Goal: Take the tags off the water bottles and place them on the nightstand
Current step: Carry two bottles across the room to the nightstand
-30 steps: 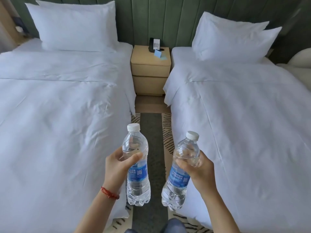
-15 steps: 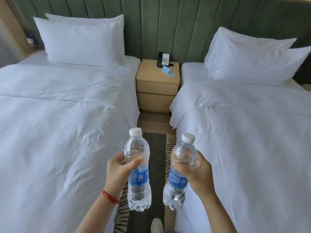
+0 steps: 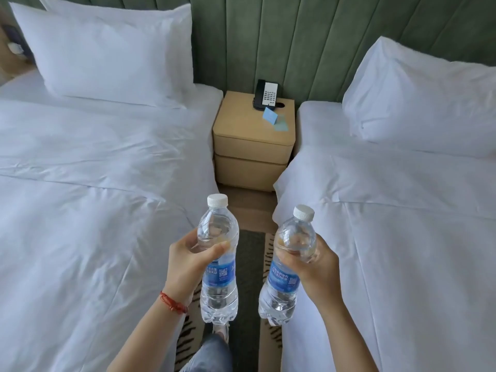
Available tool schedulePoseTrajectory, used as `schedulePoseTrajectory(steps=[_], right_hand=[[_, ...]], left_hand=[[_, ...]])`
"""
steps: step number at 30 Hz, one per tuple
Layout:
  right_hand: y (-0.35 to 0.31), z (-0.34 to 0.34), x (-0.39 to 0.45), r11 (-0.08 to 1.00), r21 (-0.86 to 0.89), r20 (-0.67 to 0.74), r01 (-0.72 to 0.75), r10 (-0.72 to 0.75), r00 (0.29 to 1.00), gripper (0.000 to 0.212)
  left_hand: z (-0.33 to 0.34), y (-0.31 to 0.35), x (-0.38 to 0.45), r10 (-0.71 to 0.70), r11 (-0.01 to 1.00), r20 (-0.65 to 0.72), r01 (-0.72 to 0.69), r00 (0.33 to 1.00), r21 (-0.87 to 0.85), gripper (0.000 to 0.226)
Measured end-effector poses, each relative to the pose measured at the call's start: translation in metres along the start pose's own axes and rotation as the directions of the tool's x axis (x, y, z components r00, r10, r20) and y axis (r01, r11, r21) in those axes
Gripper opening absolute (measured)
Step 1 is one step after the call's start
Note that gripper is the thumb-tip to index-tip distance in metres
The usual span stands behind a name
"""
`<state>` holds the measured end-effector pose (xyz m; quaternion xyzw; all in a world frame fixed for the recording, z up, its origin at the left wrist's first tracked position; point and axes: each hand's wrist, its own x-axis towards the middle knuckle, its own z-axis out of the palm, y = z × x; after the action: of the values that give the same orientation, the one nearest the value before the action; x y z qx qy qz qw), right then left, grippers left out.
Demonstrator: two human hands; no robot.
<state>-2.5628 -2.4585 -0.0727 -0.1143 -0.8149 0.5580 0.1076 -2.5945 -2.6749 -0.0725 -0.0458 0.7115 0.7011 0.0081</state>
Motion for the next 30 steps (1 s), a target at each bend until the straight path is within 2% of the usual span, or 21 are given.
schedulePoseTrajectory(steps=[4,9,12,14,20,30], right_hand=[[-0.005,0.026,0.088,0.998,-0.058,-0.018,0.04,-0.041,0.999,0.04],[-0.025,0.056,0.187,0.999,0.002,0.024,-0.038,0.038,0.999,0.038],[-0.031,0.067,0.236,0.994,0.092,0.007,-0.066,0.066,0.998,0.057],[-0.031,0.073,0.269,0.992,0.105,0.006,-0.072,0.072,0.997,0.061],[-0.02,0.089,0.382,0.988,0.128,0.007,-0.081,0.081,0.997,0.06],[-0.013,0.098,0.572,0.984,0.146,0.032,-0.102,0.099,0.995,0.061]], left_hand=[[0.008,0.008,0.093,0.003,1.0,0.001,-0.003,1.0,0.01,0.035],[0.011,0.03,0.198,0.02,1.0,0.036,-0.02,0.999,0.01,0.038],[0.018,0.038,0.247,0.039,0.999,0.054,-0.04,0.998,0.02,0.047],[0.025,0.039,0.28,0.042,0.999,0.045,-0.044,0.998,0.03,0.042],[0.055,0.037,0.384,0.004,1.0,0.013,-0.004,1.0,-0.004,0.031],[0.119,0.054,0.553,0.016,1.0,-0.02,-0.016,1.0,-0.016,0.045]])
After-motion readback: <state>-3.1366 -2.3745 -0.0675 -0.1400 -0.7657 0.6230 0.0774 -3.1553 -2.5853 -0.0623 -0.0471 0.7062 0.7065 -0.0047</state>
